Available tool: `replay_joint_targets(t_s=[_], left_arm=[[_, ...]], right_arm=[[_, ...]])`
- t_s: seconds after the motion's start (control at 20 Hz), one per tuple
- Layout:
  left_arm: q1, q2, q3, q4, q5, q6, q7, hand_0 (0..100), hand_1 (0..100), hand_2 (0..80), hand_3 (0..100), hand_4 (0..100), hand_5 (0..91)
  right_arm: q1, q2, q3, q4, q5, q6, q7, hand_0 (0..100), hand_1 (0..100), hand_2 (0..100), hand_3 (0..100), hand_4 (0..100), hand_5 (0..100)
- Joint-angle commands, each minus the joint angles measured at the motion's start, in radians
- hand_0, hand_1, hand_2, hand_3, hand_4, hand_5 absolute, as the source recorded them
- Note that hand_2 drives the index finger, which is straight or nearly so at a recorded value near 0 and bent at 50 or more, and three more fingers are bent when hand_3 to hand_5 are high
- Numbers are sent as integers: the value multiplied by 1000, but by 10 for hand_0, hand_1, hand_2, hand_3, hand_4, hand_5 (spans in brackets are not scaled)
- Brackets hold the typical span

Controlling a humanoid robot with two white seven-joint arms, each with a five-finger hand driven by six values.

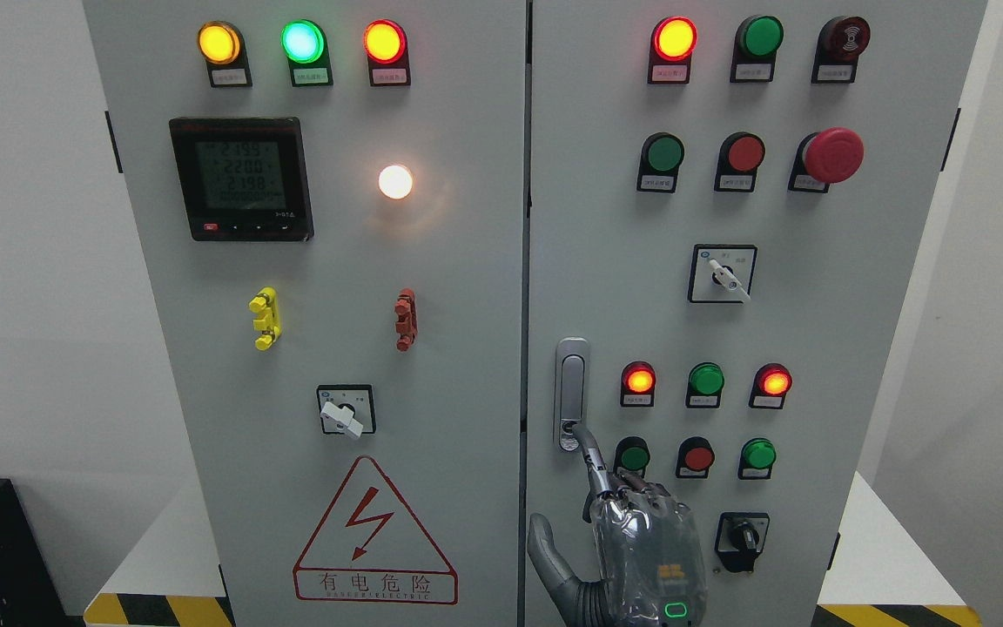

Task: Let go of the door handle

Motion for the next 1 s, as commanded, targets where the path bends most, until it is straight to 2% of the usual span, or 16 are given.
replay_joint_targets(t_s=[0.0,0.7,0.95], left_arm=[[0,1,0,0,0,-1,-1,0,0,44,107,5,0],[0,-1,0,0,0,-1,-1,0,0,45,106,4,0],[0,-1,0,0,0,-1,-1,0,0,45,107,4,0]], right_arm=[[-9,1,-4,44,17,3,-1,479,259,0,718,664,629],[-17,3,5,50,73,1,2,467,263,0,717,664,636],[-54,3,-3,64,73,12,2,449,251,0,720,669,642]])
